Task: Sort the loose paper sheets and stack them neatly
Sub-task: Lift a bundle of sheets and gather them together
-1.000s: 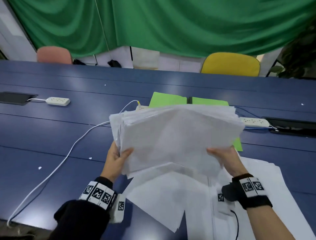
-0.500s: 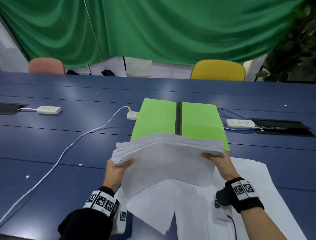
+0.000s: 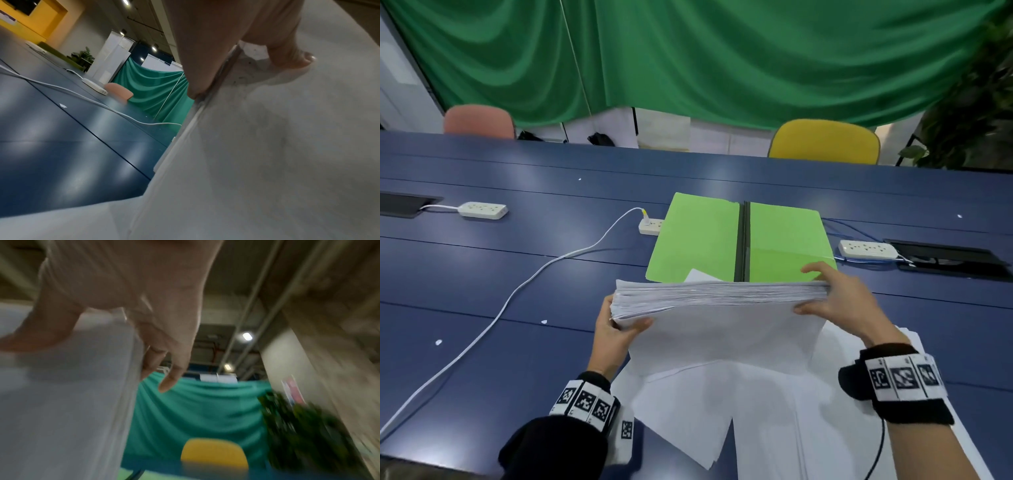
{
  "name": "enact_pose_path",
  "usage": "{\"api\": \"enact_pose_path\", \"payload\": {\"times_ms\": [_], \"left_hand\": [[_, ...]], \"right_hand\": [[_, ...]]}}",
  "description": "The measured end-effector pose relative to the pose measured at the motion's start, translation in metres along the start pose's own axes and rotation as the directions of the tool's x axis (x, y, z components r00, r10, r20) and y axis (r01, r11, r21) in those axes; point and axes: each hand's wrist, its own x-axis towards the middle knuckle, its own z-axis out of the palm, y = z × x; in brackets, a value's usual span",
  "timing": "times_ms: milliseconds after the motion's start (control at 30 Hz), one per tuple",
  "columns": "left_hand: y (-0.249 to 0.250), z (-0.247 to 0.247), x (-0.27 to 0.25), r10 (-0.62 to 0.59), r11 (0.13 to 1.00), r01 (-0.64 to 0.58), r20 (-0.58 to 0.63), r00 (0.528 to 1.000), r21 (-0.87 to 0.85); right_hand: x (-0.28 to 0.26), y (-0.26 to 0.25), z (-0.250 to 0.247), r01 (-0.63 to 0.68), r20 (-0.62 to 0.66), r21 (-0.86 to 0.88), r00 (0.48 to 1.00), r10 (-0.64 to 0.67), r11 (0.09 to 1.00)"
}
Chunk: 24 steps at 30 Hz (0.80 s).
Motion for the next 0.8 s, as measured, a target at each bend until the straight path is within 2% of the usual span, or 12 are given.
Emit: {"api": "enact_pose_path", "payload": {"times_ms": [67, 100, 233, 333, 400, 467, 500, 567, 600, 667, 733, 800], "left_hand": [[-0.001, 0.002, 0.001, 0.008, 1.000, -0.008, -0.017, 1.000, 0.003], [-0.001, 0.004, 0.002, 0.014, 1.000, -0.014, -0.031, 0.999, 0.002], [-0.003, 0.009, 0.003, 0.030, 0.999, -0.032, -0.063, 0.998, -0.032], [-0.005, 0.010, -0.001, 0.013, 0.997, -0.023, -0.128, 0.992, -0.078], [-0.009, 0.012, -0.006, 0.008, 1.000, -0.009, -0.219, 0.976, -0.003], [-0.010, 0.016, -0.013, -0.010, 0.988, 0.065, -0.353, 0.936, 0.143], [-0.009, 0.017, -0.015, -0.024, 0.988, 0.086, -0.415, 0.909, 0.131], [0.005, 0.025, -0.015, -0.067, 0.996, 0.031, -0.438, 0.896, -0.089], [0.015, 0.031, -0.013, -0.053, 0.983, -0.021, -0.391, 0.919, -0.183], [0.042, 0.047, -0.009, 0.035, 0.962, -0.100, -0.248, 0.968, -0.255], [0.070, 0.067, -0.003, 0.135, 0.954, -0.167, -0.142, 0.981, -0.248], [0.087, 0.079, 0.001, 0.237, 0.942, -0.249, -0.081, 0.968, -0.226]], "right_hand": [[0.006, -0.033, 0.000, 0.084, 0.131, -0.364, 0.991, -0.038, 0.928], [0.012, -0.051, 0.008, 0.167, 0.199, -0.450, 0.976, -0.083, 0.877], [0.025, -0.117, 0.062, 0.420, 0.360, -0.455, 0.893, -0.269, 0.785], [0.028, -0.133, 0.075, 0.459, 0.318, -0.447, 0.884, -0.344, 0.767], [0.026, -0.128, 0.068, 0.452, 0.283, -0.408, 0.889, -0.360, 0.793], [0.025, -0.119, 0.051, 0.406, 0.212, -0.318, 0.911, -0.354, 0.857], [0.023, -0.112, 0.039, 0.371, 0.157, -0.247, 0.927, -0.341, 0.895], [0.018, -0.092, 0.016, 0.290, 0.044, 0.065, 0.955, -0.293, 0.955], [0.014, -0.082, 0.006, 0.250, 0.001, 0.291, 0.965, -0.262, 0.923], [0.001, -0.066, -0.001, 0.171, -0.052, 0.666, 0.982, -0.183, 0.726], [-0.007, -0.054, 0.004, 0.184, -0.126, 0.809, 0.982, -0.142, 0.558], [-0.010, -0.046, 0.013, 0.217, -0.185, 0.853, 0.976, -0.113, 0.474]]}}
